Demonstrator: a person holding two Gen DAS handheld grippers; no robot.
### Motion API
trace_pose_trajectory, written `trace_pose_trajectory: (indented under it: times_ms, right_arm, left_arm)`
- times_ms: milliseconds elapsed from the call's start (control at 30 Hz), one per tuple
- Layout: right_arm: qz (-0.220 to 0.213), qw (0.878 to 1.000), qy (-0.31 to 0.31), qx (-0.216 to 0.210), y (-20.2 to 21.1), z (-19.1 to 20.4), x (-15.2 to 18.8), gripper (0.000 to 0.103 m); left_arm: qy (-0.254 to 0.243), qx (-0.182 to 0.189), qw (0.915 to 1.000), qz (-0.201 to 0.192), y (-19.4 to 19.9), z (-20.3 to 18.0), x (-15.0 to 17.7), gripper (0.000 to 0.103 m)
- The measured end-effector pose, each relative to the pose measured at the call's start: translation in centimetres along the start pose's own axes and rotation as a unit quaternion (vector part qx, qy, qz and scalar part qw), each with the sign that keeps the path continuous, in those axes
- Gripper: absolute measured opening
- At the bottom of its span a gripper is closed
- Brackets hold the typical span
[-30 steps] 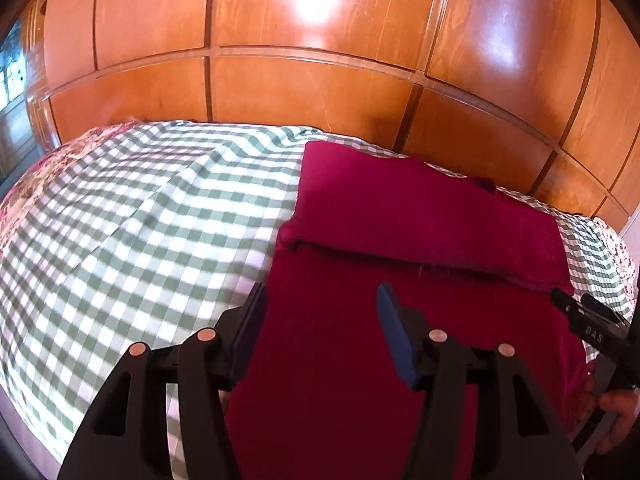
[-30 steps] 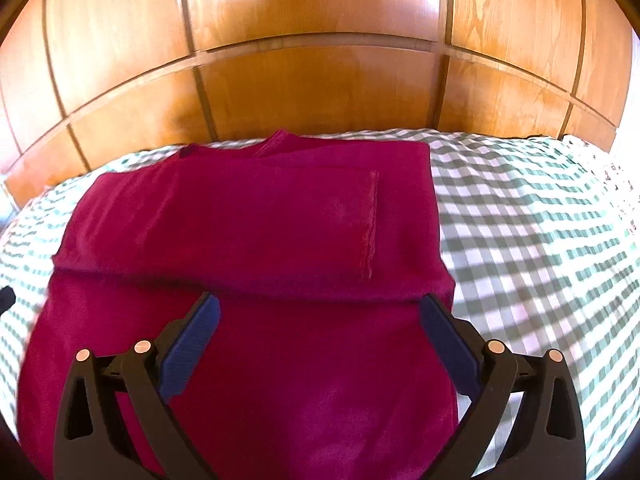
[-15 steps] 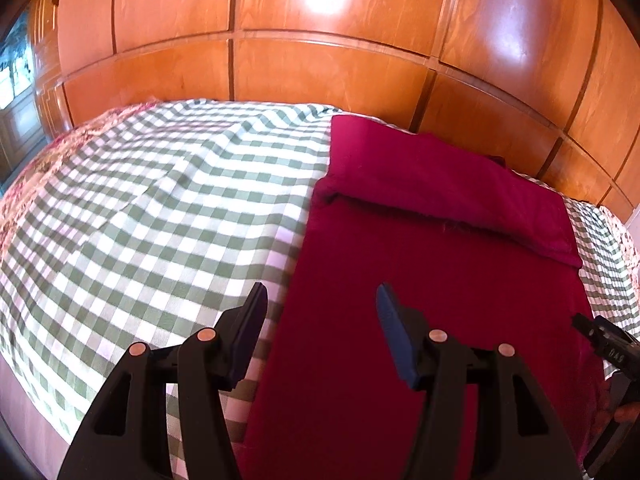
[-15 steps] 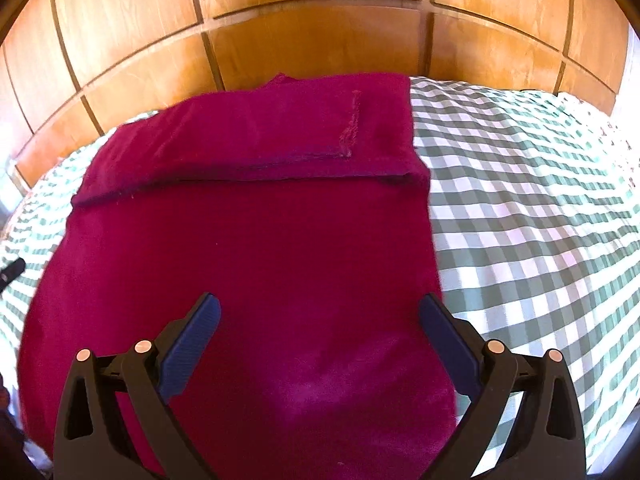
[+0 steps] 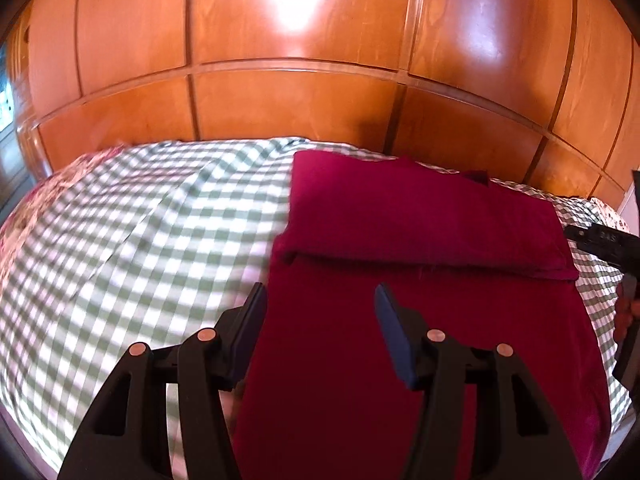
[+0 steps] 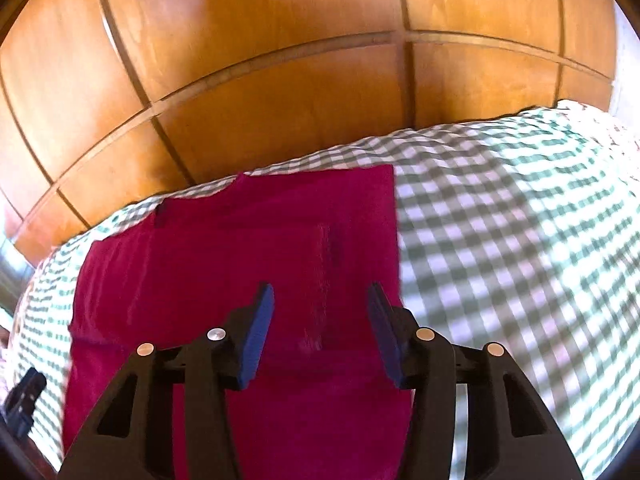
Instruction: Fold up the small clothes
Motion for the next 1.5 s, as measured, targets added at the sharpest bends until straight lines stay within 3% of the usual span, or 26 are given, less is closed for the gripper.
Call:
trace_pose_trajectory:
  times_ms: [133, 233, 267, 400, 500, 567, 667, 733, 767, 833, 867, 967, 1500]
  right_arm:
    - [0.038, 0.999, 0.011, -0.009, -3.9, 1.5, -1.1, 0.043]
    - [0.048, 0.997, 0.053, 0.017, -5.7, 3.0, -0.9, 0.011]
    - [0.03, 0.996, 0.074, 0.025, -5.0, 3.7, -1.3, 0.008]
    - [-0.045, 0.994, 0.093, 0.043, -1.9, 4.8, -2.7, 0.008]
    - [-0.011, 0.992, 0.102, 0.066, -4.4, 4.6, -1.9, 0.008]
    - [0.025, 0.993, 0.095, 0.064, -6.6, 4.0, -0.7, 0.008]
    - [-0.011, 0.994, 0.086, 0.063, -6.5, 3.9, 0.3, 0.011]
    - [-0.011, 0.994, 0.083, 0.067, -6.2, 3.9, 0.3, 0.015]
    - [-0.009, 0.995, 0.076, 0.067, -5.9, 3.8, 0.1, 0.025]
    - [-0.006, 0.997, 0.06, 0.054, -4.9, 3.2, 0.3, 0.063]
    - [-0.009, 0.997, 0.051, 0.052, -4.3, 2.9, 0.3, 0.089]
    - [-0.028, 0.997, 0.043, 0.051, -2.2, 2.5, 1.1, 0.09]
    - [0.025, 0.999, 0.015, 0.026, 3.0, -1.9, 9.7, 0.09]
  left_arm:
    - [-0.014, -0.003, 0.9999, 0.007, -2.2, -0.7, -1.6, 0.055]
    - [-0.022, -0.005, 0.9997, 0.01, -3.8, -1.1, -2.5, 0.055]
    - [-0.023, -0.006, 0.9997, 0.009, -4.1, -1.2, -2.7, 0.055]
    - [-0.017, -0.01, 0.9993, 0.03, -7.2, -1.1, -3.2, 0.055]
    - [-0.013, -0.02, 0.9962, 0.084, -10.5, -0.8, -2.4, 0.056]
    - [-0.025, -0.03, 0.9965, 0.074, -10.5, -1.2, -1.9, 0.056]
    - [-0.011, -0.03, 0.996, 0.083, -10.0, -1.3, -1.5, 0.055]
    - [0.008, -0.027, 0.9959, 0.086, -9.3, -1.0, -1.3, 0.055]
    - [0.011, -0.028, 0.9964, 0.08, -8.7, -1.0, -1.1, 0.055]
    - [0.011, -0.028, 0.9973, 0.066, -7.4, -1.1, -0.8, 0.058]
    - [0.013, -0.029, 0.9976, 0.061, -6.6, -1.2, -0.5, 0.059]
    - [0.015, -0.028, 0.998, 0.054, -5.3, -0.9, 0.0, 0.06]
    - [-0.004, -0.021, 0.9997, 0.012, 2.2, -0.5, 3.4, 0.06]
Point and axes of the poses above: each gripper's, at about its wrist camera, not at the fingertips, and y roughly against the way its jaws point, z to its left, x to its underside, the point moved 2 cm from there along -y, roughly the way its jaws point, and after that the axes turned 8 degrees about x, right-handed, at the moved point
